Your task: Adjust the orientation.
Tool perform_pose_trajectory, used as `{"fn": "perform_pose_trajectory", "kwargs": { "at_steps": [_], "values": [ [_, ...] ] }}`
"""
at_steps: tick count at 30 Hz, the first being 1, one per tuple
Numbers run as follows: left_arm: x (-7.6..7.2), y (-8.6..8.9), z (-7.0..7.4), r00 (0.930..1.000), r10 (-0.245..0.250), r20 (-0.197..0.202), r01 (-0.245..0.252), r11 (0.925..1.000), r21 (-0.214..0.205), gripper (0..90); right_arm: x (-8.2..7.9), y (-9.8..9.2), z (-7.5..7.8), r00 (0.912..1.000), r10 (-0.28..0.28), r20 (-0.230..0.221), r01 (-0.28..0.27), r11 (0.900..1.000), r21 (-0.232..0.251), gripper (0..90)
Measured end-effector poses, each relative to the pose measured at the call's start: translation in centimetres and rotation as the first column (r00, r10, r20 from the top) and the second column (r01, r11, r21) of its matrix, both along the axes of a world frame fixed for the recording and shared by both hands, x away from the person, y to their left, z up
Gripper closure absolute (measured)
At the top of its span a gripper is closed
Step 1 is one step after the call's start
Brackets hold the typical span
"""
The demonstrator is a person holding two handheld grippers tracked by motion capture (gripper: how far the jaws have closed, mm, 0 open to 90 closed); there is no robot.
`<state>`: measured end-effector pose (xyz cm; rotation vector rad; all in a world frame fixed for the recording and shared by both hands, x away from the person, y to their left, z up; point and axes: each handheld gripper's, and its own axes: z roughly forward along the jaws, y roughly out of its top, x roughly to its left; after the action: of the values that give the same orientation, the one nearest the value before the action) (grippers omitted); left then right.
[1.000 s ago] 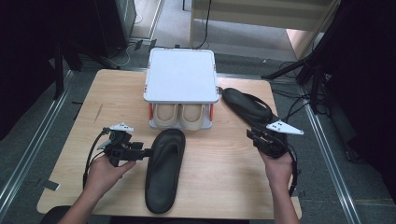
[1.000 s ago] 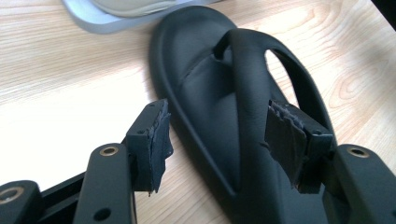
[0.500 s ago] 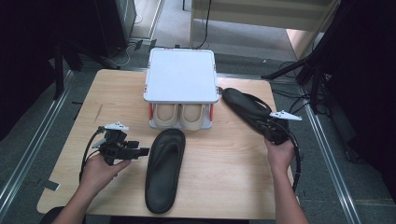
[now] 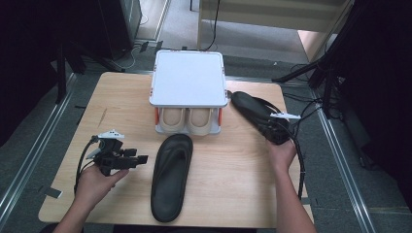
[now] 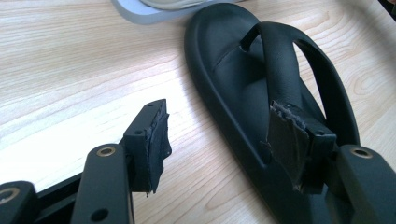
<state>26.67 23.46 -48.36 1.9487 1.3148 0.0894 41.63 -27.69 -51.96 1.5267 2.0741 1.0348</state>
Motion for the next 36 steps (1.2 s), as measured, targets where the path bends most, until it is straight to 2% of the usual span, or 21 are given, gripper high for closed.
{"fn": "perform_pose_trajectory", "kwargs": {
  "at_steps": [8, 18, 22, 27, 28, 30, 36],
  "values": [
    [-0.3, 0.7, -0.2, 0.9998, 0.021, -0.001, -0.021, 0.9997, 0.011, 39.5, 0.7, -0.8, -0.2, 0.9996, -0.021, -0.017, 0.020, 0.9994, -0.029, 90.0],
    [-0.1, 0.7, -0.3, 0.9997, 0.023, -0.004, -0.023, 0.9996, 0.015, 39.6, 1.3, -3.6, -0.1, 0.9942, -0.107, -0.015, 0.107, 0.9942, -0.012, 90.0],
    [-0.1, 0.6, -0.3, 0.9997, 0.026, 0.003, -0.026, 0.9995, 0.018, 39.6, 1.9, -4.5, -0.1, 0.9930, -0.116, -0.019, 0.116, 0.9932, -0.003, 90.0],
    [0.0, 0.6, -0.4, 0.9998, 0.021, -0.001, -0.021, 0.9996, 0.022, 39.6, 2.7, -4.7, 0.0, 0.9917, -0.128, -0.014, 0.128, 0.9916, -0.023, 90.0],
    [0.0, 0.5, -0.4, 0.9998, 0.018, -0.002, -0.018, 0.9995, 0.024, 39.6, 2.8, -4.7, 0.0, 0.9912, -0.131, -0.019, 0.131, 0.9912, -0.020, 90.0],
    [0.1, 0.5, -0.4, 0.9999, 0.013, -0.008, -0.013, 0.9996, 0.025, 39.6, 2.8, -4.8, 0.2, 0.9905, -0.134, -0.034, 0.134, 0.9908, 0.017, 90.0],
    [-0.1, 0.4, -0.3, 1.0000, 0.009, -0.002, -0.009, 0.9994, 0.033, 39.5, 2.6, -2.7, 1.8, 0.9949, -0.096, -0.029, 0.097, 0.9950, 0.024, 90.0]
  ]
}}
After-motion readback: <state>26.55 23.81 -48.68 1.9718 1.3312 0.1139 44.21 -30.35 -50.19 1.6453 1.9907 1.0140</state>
